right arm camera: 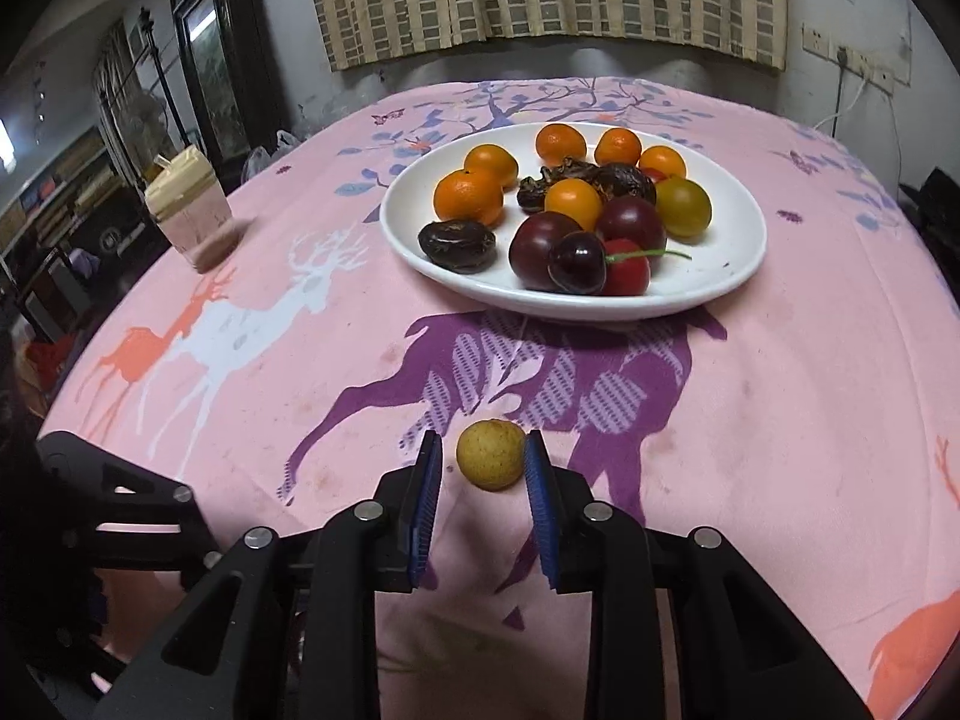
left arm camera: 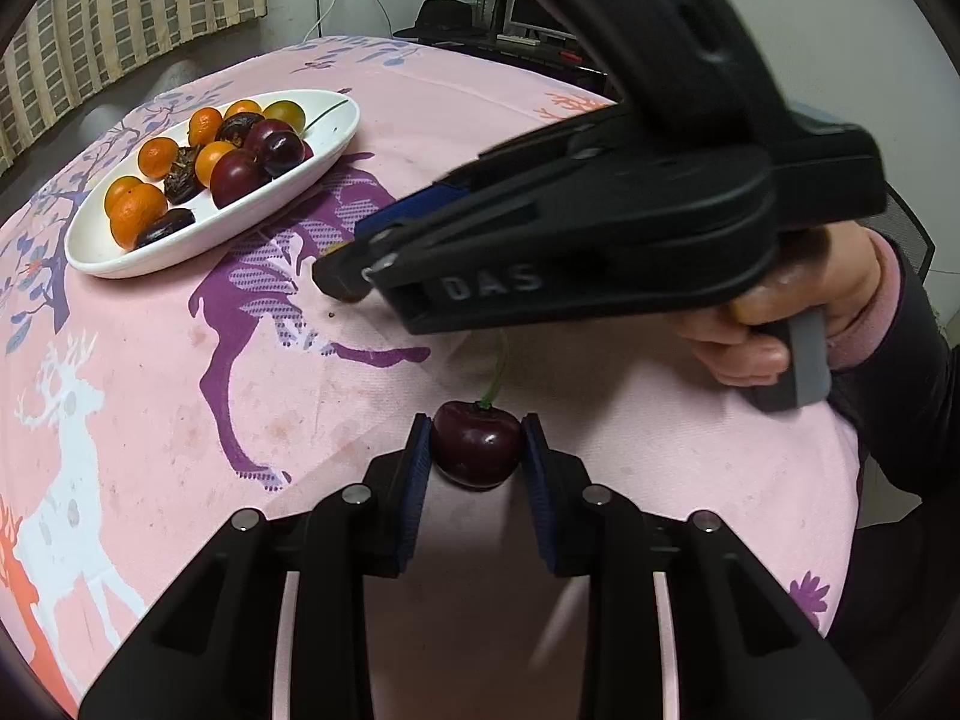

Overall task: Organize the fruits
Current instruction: 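Carry the yellow tomato and cherry over the white plate and release both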

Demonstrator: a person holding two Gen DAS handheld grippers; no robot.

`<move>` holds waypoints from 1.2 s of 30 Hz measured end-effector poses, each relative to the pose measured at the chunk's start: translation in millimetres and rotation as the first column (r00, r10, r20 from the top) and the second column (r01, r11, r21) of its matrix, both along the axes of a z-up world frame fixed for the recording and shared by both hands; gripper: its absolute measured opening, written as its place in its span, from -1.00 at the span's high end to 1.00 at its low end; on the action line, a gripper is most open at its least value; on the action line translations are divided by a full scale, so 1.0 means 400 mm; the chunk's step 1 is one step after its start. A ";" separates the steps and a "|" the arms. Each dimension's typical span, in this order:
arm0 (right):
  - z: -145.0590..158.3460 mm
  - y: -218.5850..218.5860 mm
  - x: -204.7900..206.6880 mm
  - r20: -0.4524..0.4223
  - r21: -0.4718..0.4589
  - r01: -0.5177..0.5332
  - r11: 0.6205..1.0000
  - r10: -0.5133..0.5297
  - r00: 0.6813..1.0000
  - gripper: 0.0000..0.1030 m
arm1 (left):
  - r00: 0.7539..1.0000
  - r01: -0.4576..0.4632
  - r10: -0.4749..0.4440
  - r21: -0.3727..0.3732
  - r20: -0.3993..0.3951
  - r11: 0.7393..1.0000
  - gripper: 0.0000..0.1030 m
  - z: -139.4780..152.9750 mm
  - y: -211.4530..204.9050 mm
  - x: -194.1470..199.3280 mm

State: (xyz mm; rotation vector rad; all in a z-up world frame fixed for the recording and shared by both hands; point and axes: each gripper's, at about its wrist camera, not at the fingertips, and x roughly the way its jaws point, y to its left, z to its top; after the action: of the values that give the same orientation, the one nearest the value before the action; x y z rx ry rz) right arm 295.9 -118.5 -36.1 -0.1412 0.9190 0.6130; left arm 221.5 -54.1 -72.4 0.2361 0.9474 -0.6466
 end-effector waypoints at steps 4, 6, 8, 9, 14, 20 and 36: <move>-0.023 0.012 0.009 -0.028 -0.041 -0.004 0.999 0.003 1.000 0.43 | 1.000 -0.009 0.009 -0.001 -0.005 1.000 0.42 0.000 0.006 -0.001; -0.024 0.020 0.003 -0.007 -0.062 -0.009 0.998 0.008 1.000 0.45 | 1.000 -0.010 0.010 0.000 -0.005 1.000 0.43 0.001 0.007 -0.001; -0.023 0.026 -0.004 0.018 -0.085 -0.016 0.996 0.017 1.000 0.48 | 1.000 -0.010 0.010 0.003 -0.003 1.000 0.42 0.000 0.005 -0.001; -0.024 0.025 -0.006 0.019 -0.086 -0.015 0.996 0.016 1.000 0.48 | 1.000 -0.011 0.011 0.004 -0.002 1.000 0.42 0.000 0.006 -0.001; -0.010 -0.009 0.001 -0.019 -0.004 0.015 1.000 -0.015 1.000 0.48 | 0.999 -0.045 0.045 0.004 0.002 0.999 0.42 0.004 0.019 0.000; 0.058 -0.048 0.006 0.033 0.105 0.053 0.993 -0.057 0.998 0.49 | 0.991 -0.131 0.132 -0.027 0.021 0.991 0.42 0.054 0.071 0.033; 0.143 -0.049 0.317 0.129 0.205 0.221 0.953 -0.250 0.960 0.49 | 0.852 -0.494 0.500 -0.075 0.157 0.866 0.43 0.222 0.196 0.472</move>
State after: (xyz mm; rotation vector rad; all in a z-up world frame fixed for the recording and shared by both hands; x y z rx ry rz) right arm 422.6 -138.0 21.2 0.0913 0.7108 0.4562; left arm 410.4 24.2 16.5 0.0100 0.7860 -0.1558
